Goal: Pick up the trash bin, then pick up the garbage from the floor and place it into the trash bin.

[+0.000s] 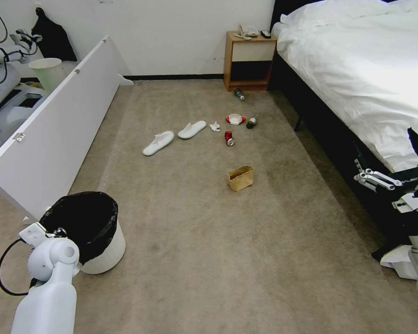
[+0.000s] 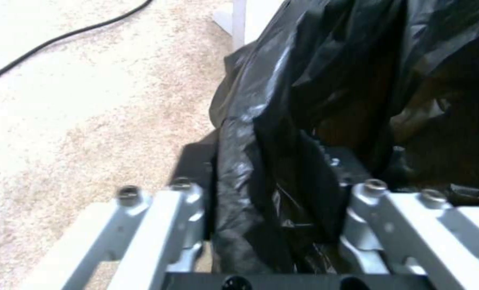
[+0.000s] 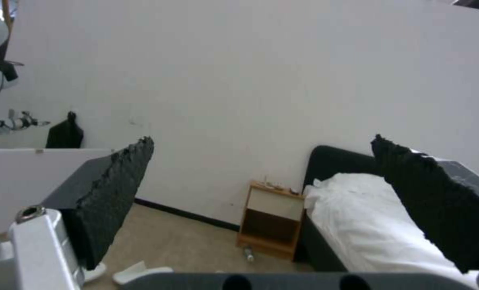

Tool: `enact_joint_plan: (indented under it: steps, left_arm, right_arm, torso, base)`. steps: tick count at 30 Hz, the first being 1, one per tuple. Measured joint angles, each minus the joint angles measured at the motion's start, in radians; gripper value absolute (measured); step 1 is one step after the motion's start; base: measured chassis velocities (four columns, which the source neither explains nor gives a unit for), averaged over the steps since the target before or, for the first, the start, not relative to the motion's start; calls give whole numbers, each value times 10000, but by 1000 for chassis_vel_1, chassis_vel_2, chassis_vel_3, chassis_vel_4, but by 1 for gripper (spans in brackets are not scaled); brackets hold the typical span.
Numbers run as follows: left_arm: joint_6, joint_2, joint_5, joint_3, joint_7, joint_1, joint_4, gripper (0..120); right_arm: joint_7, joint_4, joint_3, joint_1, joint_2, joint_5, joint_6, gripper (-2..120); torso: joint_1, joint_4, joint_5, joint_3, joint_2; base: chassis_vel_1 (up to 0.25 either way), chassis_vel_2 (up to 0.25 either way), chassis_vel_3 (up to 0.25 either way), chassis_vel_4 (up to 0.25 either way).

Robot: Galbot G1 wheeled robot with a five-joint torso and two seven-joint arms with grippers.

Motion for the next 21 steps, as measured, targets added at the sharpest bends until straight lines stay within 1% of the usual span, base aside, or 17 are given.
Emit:
enact_joint_plan:
  steps: [2, 3, 4, 5, 6, 8, 10, 13, 19, 21]
  left_arm:
    - [-12, -11, 29, 24, 1, -19, 16, 26]
    - [-12, -11, 29, 24, 1, -19, 16, 26]
    - [-15, -18, 68, 41, 1, -21, 16, 19]
    - [-18, -32, 96, 55, 8, -23, 10, 15]
    - [-18, -32, 96, 55, 8, -23, 10, 15]
    - [-20, -61, 121, 85, 54, -50, -2, 7]
    - [-26, -78, 130, 99, 57, -65, -6, 5]
    - [-29, -112, 141, 120, 55, -66, -41, 5]
    - [-26, -156, 97, 143, 39, -35, -137, 5]
    - [0, -200, -64, 174, -12, -23, -291, 5]
  right_arm:
    - [3, 1, 29, 11, -20, 16, -11, 100]
    - [3, 1, 29, 11, -20, 16, -11, 100]
    - [5, 0, 45, 16, -33, 21, -13, 100]
    - [6, -12, 58, 20, -44, 30, -15, 100]
    - [6, -12, 58, 20, -44, 30, -15, 100]
    - [7, -36, 62, 42, -51, 37, -17, 100]
    - [8, -52, 63, 58, -56, 38, -19, 100]
    - [9, -86, 60, 103, -69, 46, -23, 100]
    - [9, -133, 40, 143, -78, 50, -26, 100]
    - [9, -155, 26, 162, -86, 50, -29, 100]
  torso:
    - [0, 0, 1, 0, 0]
    - [0, 0, 1, 0, 0]
    - [0, 2, 2, -1, 0]
    - [0, 4, 1, -1, 0]
    - [0, 4, 1, -1, 0]
    - [0, 2, 5, -2, 1]
    - [-1, -2, 5, -3, 1]
    - [0, 3, 2, -2, 1]
    - [0, 3, 2, -2, 0]
    - [0, 3, 1, 0, 1]
  base:
    - [0, 0, 0, 0]
    - [0, 0, 0, 0]
    - [0, 0, 0, 0]
    - [0, 0, 0, 0]
    - [0, 0, 0, 0]
    - [0, 0, 0, 0]
    - [0, 0, 0, 0]
    - [0, 0, 0, 0]
    - [0, 0, 0, 0]
    - [0, 0, 0, 0]
